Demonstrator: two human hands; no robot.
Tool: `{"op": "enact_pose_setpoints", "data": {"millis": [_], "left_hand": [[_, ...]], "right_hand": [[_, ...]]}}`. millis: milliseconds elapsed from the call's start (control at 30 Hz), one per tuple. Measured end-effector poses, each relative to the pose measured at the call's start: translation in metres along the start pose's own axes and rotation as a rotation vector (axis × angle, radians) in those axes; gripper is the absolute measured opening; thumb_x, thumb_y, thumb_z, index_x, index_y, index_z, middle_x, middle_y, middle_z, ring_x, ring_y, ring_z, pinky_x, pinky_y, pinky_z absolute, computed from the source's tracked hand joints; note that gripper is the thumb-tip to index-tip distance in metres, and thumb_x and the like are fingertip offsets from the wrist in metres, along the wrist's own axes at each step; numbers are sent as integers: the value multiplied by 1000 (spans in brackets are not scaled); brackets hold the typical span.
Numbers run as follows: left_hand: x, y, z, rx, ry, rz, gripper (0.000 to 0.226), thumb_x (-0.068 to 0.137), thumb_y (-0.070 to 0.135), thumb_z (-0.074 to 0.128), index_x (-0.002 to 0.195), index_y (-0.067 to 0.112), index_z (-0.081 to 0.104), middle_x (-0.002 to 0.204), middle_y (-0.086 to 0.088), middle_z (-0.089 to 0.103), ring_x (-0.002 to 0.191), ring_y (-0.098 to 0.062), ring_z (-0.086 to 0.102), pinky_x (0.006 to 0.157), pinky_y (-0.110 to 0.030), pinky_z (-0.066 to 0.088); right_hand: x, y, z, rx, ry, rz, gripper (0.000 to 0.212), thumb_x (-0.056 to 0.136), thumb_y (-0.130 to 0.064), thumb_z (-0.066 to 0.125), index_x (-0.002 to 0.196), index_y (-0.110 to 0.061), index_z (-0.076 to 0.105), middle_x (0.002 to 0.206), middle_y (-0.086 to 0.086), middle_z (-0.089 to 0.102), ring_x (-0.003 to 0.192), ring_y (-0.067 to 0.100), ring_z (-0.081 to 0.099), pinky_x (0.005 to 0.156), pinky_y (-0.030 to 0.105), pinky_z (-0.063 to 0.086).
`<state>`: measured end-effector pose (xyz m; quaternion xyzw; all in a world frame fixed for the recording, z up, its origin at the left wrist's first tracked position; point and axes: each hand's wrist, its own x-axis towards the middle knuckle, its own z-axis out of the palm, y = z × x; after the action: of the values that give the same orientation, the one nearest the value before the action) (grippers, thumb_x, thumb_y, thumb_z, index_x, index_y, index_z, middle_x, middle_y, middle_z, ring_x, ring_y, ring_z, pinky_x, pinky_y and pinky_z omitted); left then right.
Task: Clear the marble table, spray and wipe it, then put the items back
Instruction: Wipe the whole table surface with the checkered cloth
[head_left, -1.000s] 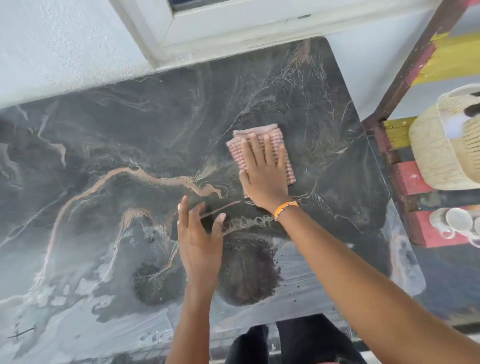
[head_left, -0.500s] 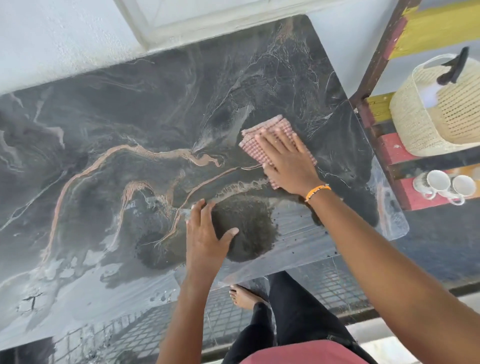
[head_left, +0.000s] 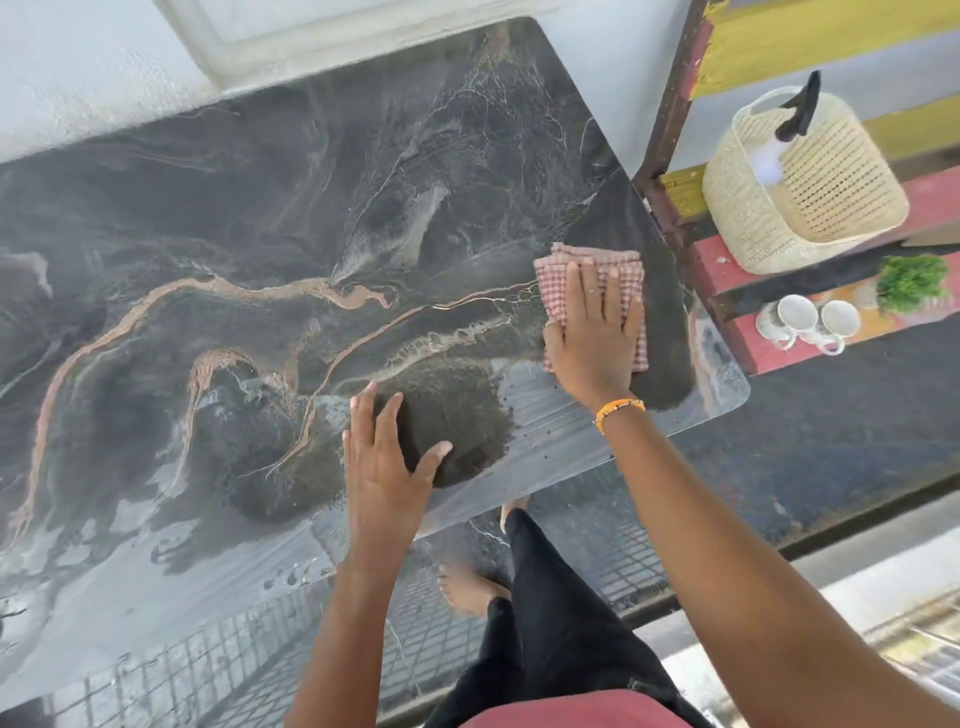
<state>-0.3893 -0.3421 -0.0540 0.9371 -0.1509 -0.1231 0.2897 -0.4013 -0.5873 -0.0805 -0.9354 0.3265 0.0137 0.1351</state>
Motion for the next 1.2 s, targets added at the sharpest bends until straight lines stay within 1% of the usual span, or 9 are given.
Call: {"op": "enact_pose_setpoints", "data": {"millis": [67,167,300,433,567,700,800,1100,1200], "left_hand": [[-4,2,-5,-16,91,-25,21,81,25,68,93,8,64,144,-9,38,131,-29,37,101,-50,40],[-9,1,-11,51,164,-24,31,86,21,62,60,4,57,130,-8,53,112,-31,49,91,-47,44],[-14,3,-13,38,215,-38,5,84,9,60,86,4,60,125,-12,51,114,-30,44,95,-42,37],[-14,13,-4,-27,115,12,40,77,2,64,115,3,50,128,-15,45,119,-33,42,101,-43,36],[-16,21,9,11,-132,123,76,75,31,73,137,9,36,148,-11,28,140,-30,21,115,-50,20],[-22,25,25,193,-338,239,111,66,58,70,148,19,4,157,1,-9,144,-18,-16,113,-36,-12],[-24,25,28,234,-312,268,108,69,54,69,148,17,4,157,-1,-9,144,-20,-15,115,-38,-9],[-22,23,28,268,-298,274,99,77,41,69,148,20,4,158,0,-8,145,-19,-12,117,-38,-4],[-23,22,28,262,-290,272,99,77,42,69,148,20,4,158,-1,-7,145,-20,-12,117,-38,-4]], "right_hand": [[-14,-32,8,-2,-36,-119,67,92,-34,34,150,-20,6,160,1,4,147,27,1,116,50,-4],[-35,-79,20,-14,-117,-333,67,92,-36,34,150,-20,4,160,1,1,147,27,-3,115,49,-8],[-60,-101,31,-89,-188,-623,66,94,-41,34,150,-22,3,160,-1,2,147,25,-4,116,49,-9],[-66,-60,24,-119,-201,-742,64,91,-42,34,149,-27,11,158,-5,12,147,19,5,117,43,-3],[-51,3,7,-112,-117,-531,65,88,-42,28,149,-30,11,158,-7,13,146,18,7,117,41,-2],[-25,66,-10,-65,8,-128,63,90,-38,35,149,-28,13,158,-4,14,146,22,9,117,44,1],[-13,84,-18,-28,55,56,64,90,-35,40,148,-25,17,158,0,16,145,25,13,117,47,6],[-70,109,-15,-43,97,183,66,88,-29,45,148,-21,20,157,3,19,145,28,16,117,49,8],[-89,86,-10,-31,77,213,65,87,-32,35,149,-20,18,158,4,16,145,29,12,117,49,2]]}}
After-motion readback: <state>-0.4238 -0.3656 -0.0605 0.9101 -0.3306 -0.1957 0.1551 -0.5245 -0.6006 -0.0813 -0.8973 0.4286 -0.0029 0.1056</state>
